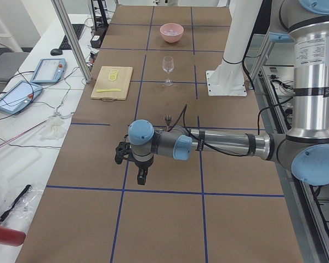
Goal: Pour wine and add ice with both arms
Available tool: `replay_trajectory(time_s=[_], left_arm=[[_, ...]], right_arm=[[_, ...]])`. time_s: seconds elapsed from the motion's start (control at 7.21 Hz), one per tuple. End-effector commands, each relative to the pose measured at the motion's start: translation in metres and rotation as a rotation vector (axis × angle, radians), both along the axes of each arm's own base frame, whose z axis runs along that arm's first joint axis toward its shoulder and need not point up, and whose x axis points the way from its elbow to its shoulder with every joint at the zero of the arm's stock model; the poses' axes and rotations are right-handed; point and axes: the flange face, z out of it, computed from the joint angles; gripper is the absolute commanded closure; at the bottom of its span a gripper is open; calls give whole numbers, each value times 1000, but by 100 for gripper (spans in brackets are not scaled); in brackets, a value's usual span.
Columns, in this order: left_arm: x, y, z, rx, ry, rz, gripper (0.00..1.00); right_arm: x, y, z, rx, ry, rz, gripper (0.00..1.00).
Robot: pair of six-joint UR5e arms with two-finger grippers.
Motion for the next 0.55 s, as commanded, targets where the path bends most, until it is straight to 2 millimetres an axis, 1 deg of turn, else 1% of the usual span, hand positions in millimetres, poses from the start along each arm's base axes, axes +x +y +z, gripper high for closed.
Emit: replay_trajectory(time_s=[0.0, 0.14, 0.28, 0.42], left_arm=[[2, -1, -9, 14, 10, 2, 0], [2, -4, -10, 18, 9, 3, 0], [2, -4, -9, 15, 9, 2, 0], [2, -4, -6, 10, 9, 3, 0]], right_arm=[[-25, 12, -19, 5, -88, 65, 0], [-61, 11, -47, 8, -128, 36, 0], [-105, 12, -84, 5, -137, 22, 0], [-149, 20, -106, -3, -138, -14, 0]])
